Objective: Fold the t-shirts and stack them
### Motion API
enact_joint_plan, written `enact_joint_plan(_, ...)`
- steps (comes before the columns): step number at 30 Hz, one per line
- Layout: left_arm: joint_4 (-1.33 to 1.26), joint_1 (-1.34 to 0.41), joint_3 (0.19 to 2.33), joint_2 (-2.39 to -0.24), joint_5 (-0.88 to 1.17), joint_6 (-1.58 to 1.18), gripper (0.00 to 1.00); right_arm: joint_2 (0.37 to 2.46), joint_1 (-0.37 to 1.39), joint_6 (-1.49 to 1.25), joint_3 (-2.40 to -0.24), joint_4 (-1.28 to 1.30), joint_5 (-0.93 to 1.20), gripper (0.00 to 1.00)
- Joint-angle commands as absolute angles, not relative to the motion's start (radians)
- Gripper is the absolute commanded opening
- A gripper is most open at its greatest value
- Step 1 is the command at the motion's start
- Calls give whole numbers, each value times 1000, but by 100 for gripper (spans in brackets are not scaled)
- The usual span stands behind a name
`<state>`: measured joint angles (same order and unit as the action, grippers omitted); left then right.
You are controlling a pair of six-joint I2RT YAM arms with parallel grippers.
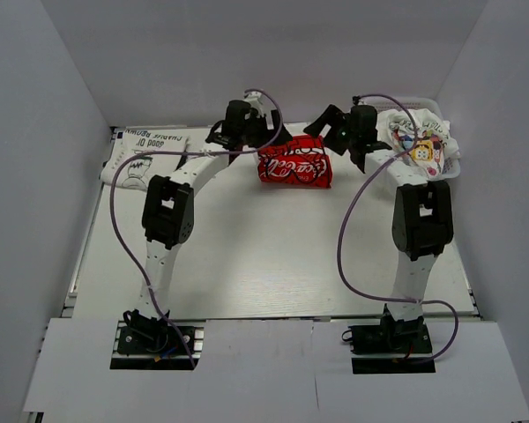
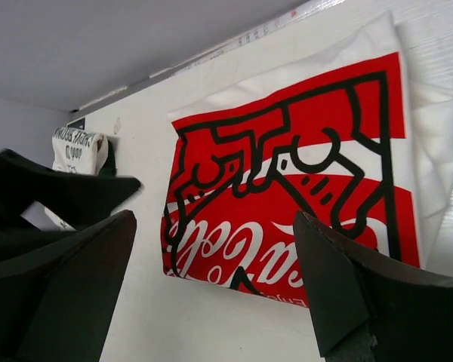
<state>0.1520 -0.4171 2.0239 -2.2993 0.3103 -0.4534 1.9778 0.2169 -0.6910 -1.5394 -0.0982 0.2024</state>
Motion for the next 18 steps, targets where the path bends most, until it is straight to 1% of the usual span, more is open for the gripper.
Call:
enact_joint_plan(1, 102, -442, 1901, -2279, 463, -456, 100, 2046, 215, -744, -1505, -144, 244, 90)
enact_joint_plan(2, 33, -442, 1816, -2279, 494, -456, 100, 2057, 216, -761, -1503, -137, 245, 90)
enact_joint_plan(4, -11, -442, 1744, -2269, 523, -479, 100, 2094, 212, -790, -1482, -105, 241, 90)
enact_joint_plan(8, -69, -442, 1553, -2257, 586, -512, 100, 2082, 215, -836, -1288, -170, 247, 90)
enact_joint_plan(9, -113, -442, 1507, -2244, 600, -512, 100, 2079, 216, -835, -1243, -166, 245, 90)
enact_joint_plan(10, -150, -442, 1402, -2226, 624, -532, 100, 2076, 219, -828, -1223, -158, 244, 90)
enact_joint_plan(12, -239, -442, 1301, -2160, 643, -541, 100, 2043, 230, -807, -1137, -138, 244, 90)
enact_joint_plan(13, -239, -452, 1228, -2137, 625, -541, 100, 2001, 235, -799, -1114, -140, 241, 90)
enact_joint_plan(16, -155, -465, 1122, -2022, 542, -497, 100, 1919, 270, -767, -979, -141, 224, 90)
enact_joint_plan(18, -89, -497, 1044, -1949, 516, -471, 100, 1809, 296, -761, -855, -138, 225, 90)
